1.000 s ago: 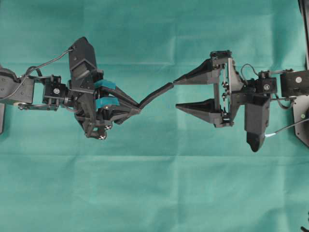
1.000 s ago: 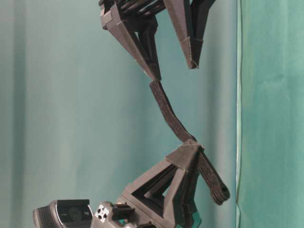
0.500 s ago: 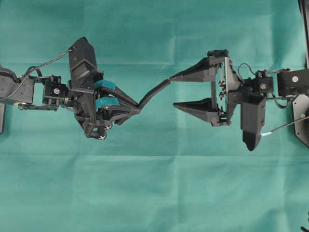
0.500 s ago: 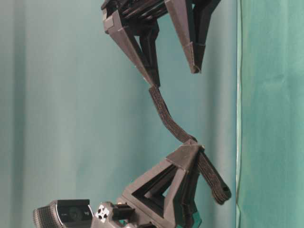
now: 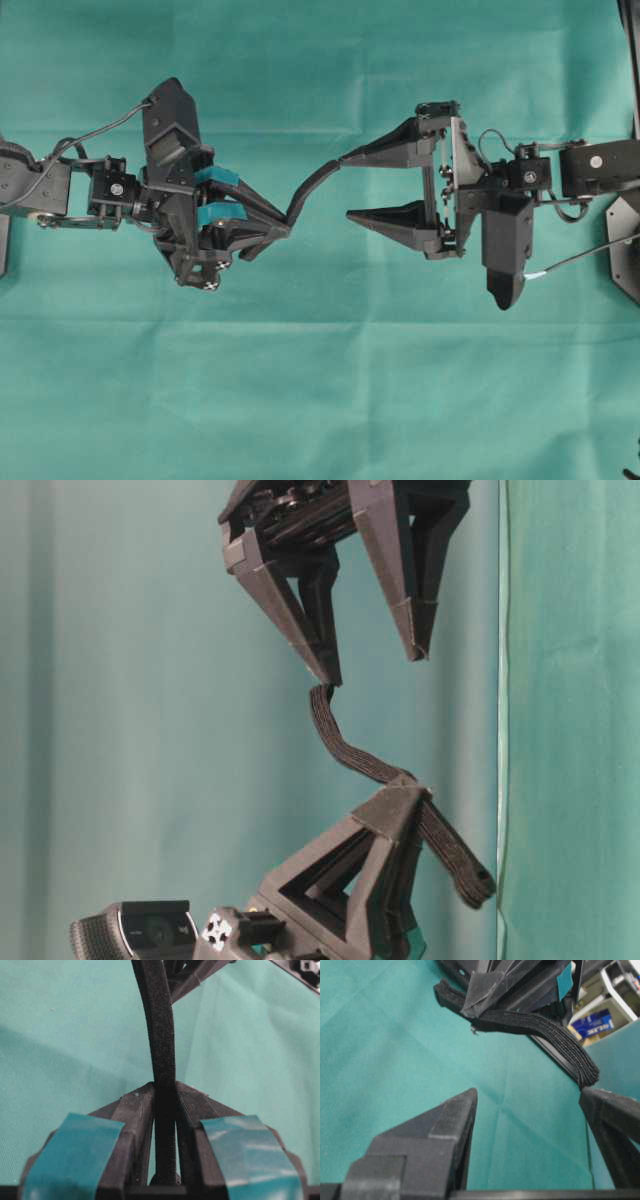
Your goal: Peel off the Velcro with your right arm.
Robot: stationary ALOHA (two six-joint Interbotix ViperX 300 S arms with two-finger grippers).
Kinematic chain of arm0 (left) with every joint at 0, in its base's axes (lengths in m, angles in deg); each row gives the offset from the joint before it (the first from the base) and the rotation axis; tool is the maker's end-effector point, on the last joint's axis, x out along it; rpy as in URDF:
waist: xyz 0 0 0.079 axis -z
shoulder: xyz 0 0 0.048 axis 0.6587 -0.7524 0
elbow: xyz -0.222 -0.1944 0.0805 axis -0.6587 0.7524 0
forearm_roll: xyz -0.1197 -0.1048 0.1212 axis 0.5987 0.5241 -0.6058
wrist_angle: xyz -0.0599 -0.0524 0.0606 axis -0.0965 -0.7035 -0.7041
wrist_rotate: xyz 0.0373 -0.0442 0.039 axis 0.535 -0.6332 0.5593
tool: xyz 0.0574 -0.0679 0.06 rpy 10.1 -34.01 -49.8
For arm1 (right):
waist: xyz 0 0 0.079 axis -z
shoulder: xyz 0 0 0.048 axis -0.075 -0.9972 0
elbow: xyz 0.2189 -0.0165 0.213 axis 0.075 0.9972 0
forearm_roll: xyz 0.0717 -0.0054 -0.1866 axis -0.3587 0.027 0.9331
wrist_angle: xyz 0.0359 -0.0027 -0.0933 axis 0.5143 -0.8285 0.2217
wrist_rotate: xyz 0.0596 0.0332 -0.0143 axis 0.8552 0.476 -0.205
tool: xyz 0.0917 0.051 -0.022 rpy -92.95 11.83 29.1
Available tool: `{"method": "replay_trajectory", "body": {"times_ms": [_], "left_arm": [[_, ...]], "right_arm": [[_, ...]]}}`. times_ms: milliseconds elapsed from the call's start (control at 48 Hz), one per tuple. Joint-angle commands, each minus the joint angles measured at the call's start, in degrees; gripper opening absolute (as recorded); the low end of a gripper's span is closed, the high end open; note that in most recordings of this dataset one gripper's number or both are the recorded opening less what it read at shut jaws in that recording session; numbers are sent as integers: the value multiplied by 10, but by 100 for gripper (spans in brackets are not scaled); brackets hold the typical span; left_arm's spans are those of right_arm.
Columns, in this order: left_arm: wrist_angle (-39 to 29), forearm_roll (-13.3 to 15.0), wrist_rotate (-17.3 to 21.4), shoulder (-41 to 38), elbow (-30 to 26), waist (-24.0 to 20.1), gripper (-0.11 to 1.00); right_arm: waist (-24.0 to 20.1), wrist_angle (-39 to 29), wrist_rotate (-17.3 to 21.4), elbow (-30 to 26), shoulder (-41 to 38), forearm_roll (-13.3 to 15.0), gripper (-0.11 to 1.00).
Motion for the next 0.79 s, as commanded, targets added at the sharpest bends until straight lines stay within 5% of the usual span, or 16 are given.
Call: {"method": "replay_trajectory", "body": {"times_ms": [0,771], "left_arm": [[9,1,0,8,-6,-2,10],[9,1,0,8,-3,-2,10]], "right_arm": [[-2,6,1,-15,4,11,38],[-3,34,-1,-62,-33,12,38]]}}
